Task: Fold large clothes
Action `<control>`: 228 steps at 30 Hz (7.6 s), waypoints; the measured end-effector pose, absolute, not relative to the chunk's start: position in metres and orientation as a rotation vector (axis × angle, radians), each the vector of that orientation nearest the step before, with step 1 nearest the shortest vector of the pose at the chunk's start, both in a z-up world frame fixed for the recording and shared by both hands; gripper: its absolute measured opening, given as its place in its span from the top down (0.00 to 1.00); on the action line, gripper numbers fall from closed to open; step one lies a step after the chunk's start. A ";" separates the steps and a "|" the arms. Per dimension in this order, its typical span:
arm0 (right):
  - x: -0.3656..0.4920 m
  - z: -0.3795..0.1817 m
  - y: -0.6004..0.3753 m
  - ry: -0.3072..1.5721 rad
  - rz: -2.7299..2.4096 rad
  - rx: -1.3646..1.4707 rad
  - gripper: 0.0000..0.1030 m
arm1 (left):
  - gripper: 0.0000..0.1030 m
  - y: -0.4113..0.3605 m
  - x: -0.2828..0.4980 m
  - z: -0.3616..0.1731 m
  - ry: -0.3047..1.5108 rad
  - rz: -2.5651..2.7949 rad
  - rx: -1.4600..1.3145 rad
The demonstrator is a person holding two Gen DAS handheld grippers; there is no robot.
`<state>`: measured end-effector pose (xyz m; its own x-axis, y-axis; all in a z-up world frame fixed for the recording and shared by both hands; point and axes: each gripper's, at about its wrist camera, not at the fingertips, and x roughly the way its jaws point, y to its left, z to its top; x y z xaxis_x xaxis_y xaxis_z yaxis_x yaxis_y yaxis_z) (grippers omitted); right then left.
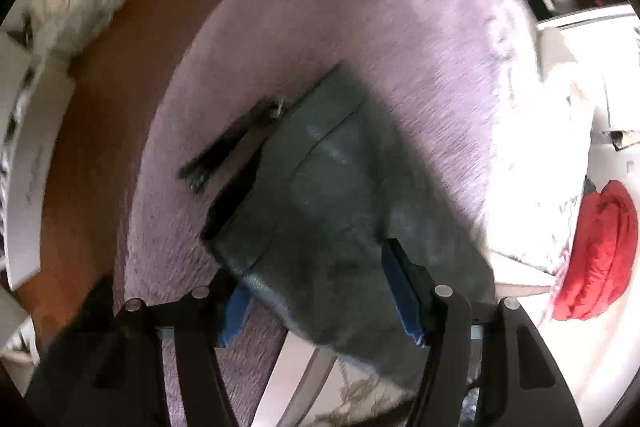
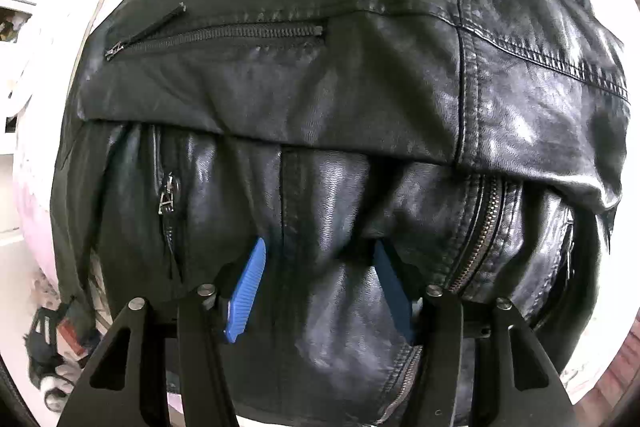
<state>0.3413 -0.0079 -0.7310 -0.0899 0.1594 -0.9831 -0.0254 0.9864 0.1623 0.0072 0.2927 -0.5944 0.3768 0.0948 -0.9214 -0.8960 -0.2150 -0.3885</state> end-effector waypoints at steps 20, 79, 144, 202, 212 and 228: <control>0.397 -0.698 0.084 1.351 -0.032 -0.362 0.20 | 0.96 0.277 0.162 -0.415 0.750 0.898 -0.496; 0.430 -0.714 -0.250 1.519 -0.060 0.480 0.20 | 0.04 0.087 0.320 -0.521 1.203 0.524 -0.299; 0.422 -0.722 -0.298 1.673 0.006 0.299 0.96 | 0.00 0.040 0.371 -0.570 1.298 0.388 -0.028; 0.256 -0.652 -0.522 1.671 -0.029 0.117 0.24 | 0.00 -0.210 0.200 -0.499 1.358 0.519 0.316; 0.235 -0.706 -0.654 1.731 -0.240 0.184 0.24 | 0.00 -0.354 0.155 -0.595 1.545 0.360 0.436; 0.270 -0.779 -0.624 1.593 0.218 0.549 0.24 | 0.00 -0.293 0.199 -0.587 1.396 0.430 0.551</control>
<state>0.2696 -0.6241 -0.7785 -0.0106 0.4690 -0.8831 0.2143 0.8637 0.4561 0.1985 -0.2933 -0.5870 0.1328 0.5880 -0.7979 0.0374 0.8015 0.5969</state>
